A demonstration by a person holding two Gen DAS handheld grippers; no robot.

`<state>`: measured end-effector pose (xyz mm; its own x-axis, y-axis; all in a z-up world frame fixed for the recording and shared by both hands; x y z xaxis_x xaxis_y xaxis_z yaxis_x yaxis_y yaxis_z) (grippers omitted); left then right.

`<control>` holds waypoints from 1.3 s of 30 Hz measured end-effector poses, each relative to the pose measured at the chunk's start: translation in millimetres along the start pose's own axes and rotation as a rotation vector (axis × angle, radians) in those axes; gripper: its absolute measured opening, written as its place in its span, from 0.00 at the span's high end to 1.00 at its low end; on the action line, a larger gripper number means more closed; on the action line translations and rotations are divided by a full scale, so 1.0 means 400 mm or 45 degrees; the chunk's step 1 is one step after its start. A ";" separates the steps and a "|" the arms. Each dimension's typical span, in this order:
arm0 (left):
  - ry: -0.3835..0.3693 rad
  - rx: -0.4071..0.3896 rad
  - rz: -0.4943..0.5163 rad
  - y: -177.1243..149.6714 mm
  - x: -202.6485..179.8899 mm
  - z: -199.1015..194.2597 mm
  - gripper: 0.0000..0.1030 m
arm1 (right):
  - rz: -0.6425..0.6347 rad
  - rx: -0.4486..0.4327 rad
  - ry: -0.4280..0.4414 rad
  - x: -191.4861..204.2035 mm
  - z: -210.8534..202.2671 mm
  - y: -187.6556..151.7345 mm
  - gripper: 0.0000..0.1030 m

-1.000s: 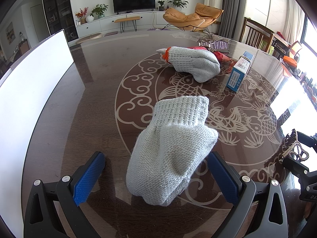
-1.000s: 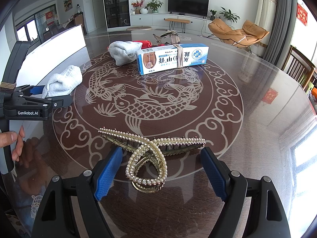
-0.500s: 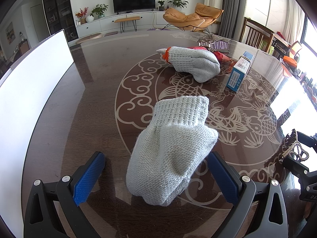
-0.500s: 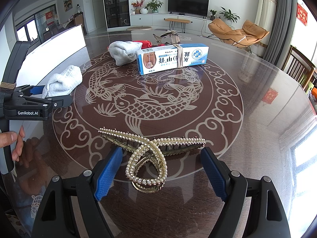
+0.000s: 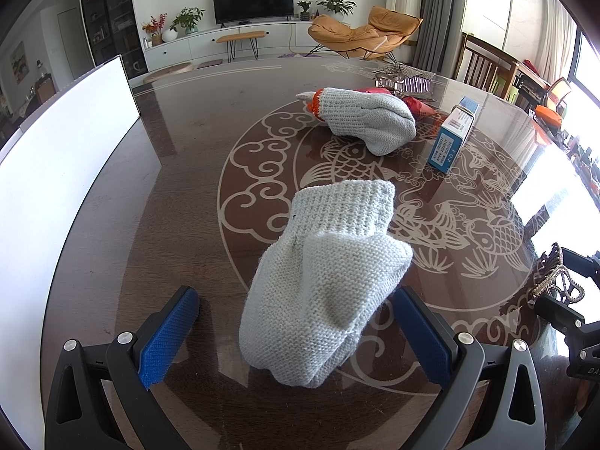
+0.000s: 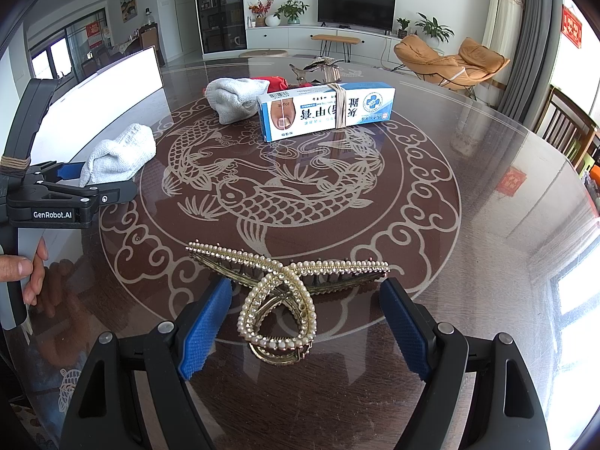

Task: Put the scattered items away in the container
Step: 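Hold the glove in the left tool and the hair clip in the right tool above the table, then carry the white glove in the left tool and pearl clip in the right tool over the bin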

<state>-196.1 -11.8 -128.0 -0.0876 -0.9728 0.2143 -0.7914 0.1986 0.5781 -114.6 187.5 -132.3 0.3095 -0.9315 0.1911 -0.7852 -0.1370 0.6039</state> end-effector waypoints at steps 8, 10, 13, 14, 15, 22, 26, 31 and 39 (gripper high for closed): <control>-0.009 -0.004 0.008 -0.005 -0.002 -0.008 0.00 | 0.000 0.000 0.000 0.000 0.000 0.000 0.21; -0.020 -0.007 0.022 -0.008 -0.003 -0.011 0.00 | 0.000 0.000 0.001 0.000 0.000 0.000 0.21; -0.093 0.010 0.137 -0.012 -0.018 -0.017 0.00 | 0.003 0.000 0.005 0.000 0.000 0.001 0.21; -0.112 0.027 0.155 -0.011 -0.019 -0.017 0.00 | 0.003 0.000 0.005 0.000 0.000 0.001 0.21; -0.138 0.042 0.152 -0.008 -0.021 -0.019 0.00 | 0.004 -0.001 0.007 0.000 0.000 0.001 0.21; -0.218 0.029 0.206 0.017 -0.070 -0.024 0.00 | 0.005 -0.001 0.009 -0.001 0.000 0.001 0.21; -0.181 -0.023 0.282 0.021 -0.098 -0.023 0.00 | 0.006 -0.001 0.011 -0.001 0.000 0.001 0.21; -0.176 -0.044 0.245 0.027 -0.090 -0.018 0.00 | 0.006 -0.001 0.011 -0.001 0.000 0.001 0.21; -0.154 -0.021 0.223 0.031 -0.089 -0.003 0.00 | 0.006 0.000 0.011 -0.001 0.001 0.001 0.21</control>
Point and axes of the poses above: each gripper's, at about its wrist camera, not at the fingertips, and z roughly the way its jaws point, x to its left, y to its top, the point moved 10 cm from there along z, roughly the way its jaws point, and after that the axes turned 15 degrees about y, right-handed, at the moved point
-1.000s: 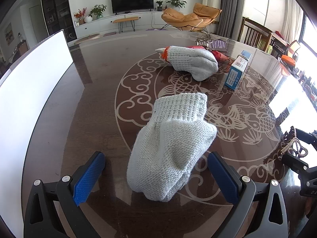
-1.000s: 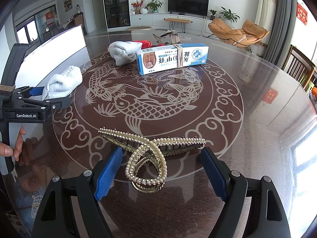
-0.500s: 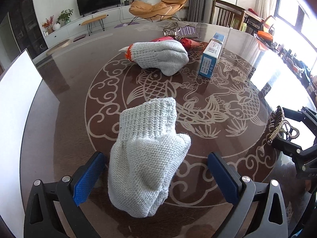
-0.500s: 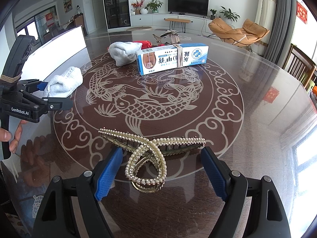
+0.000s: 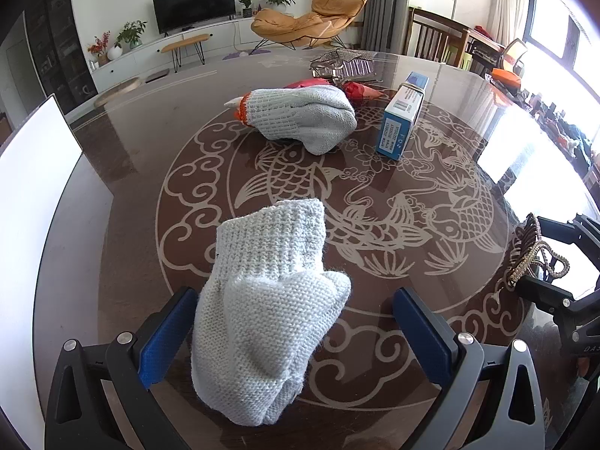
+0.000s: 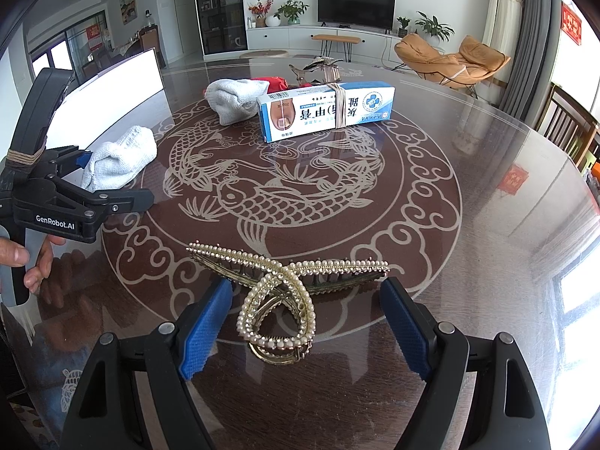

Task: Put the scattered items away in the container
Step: 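Carry the white glove in the left tool and pearl clip in the right tool over the bin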

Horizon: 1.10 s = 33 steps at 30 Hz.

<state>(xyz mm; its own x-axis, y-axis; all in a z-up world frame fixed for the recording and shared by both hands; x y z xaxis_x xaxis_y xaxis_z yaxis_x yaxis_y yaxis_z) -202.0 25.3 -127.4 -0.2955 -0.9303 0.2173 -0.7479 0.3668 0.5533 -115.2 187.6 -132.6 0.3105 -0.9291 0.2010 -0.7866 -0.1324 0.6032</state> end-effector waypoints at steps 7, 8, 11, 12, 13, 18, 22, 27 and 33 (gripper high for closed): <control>-0.003 0.018 0.018 -0.002 -0.006 -0.004 0.00 | 0.000 -0.001 0.000 0.000 -0.001 0.000 0.21; -0.010 -0.006 0.022 -0.004 -0.010 -0.014 0.13 | 0.001 -0.012 0.011 0.002 -0.005 0.002 0.23; -0.022 -0.066 0.023 -0.004 -0.016 -0.048 0.68 | 0.046 -0.051 0.095 0.012 -0.025 -0.005 0.69; -0.026 -0.061 0.030 -0.004 -0.020 -0.055 0.68 | 0.050 -0.055 0.076 0.011 -0.031 -0.009 0.70; -0.038 -0.071 0.044 -0.006 -0.029 -0.065 0.69 | 0.057 -0.052 0.080 0.014 -0.034 -0.014 0.70; -0.112 -0.069 0.013 0.001 -0.044 -0.126 0.70 | 0.084 -0.090 0.114 0.047 -0.076 -0.020 0.70; -0.150 -0.055 -0.141 0.058 0.065 -0.199 0.70 | 0.037 -0.102 0.169 0.111 -0.105 0.043 0.70; -0.006 -0.047 -0.228 0.117 0.365 -0.320 0.70 | -0.102 -0.127 0.286 0.286 -0.097 0.191 0.70; 0.259 0.090 -0.418 -0.012 0.829 -0.411 0.70 | -0.319 -0.181 0.575 0.693 -0.077 0.418 0.70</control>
<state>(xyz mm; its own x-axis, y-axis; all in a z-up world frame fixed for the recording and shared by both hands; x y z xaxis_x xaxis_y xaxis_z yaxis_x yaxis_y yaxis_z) -198.5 -285.3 74.2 0.0853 -0.9767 0.1969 -0.8242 0.0419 0.5647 -144.2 -81.3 47.5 0.7028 -0.6298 0.3310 -0.5888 -0.2537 0.7674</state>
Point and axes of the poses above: each gripper's, at about its wrist camera, not at the fingertips, and z roughly the way its jaws point, x to its left, y to its top, the point moved 10 cm from there along z, roughly the way its jaws point, and after that the axes turned 15 degrees about y, right-handed, at the moved point
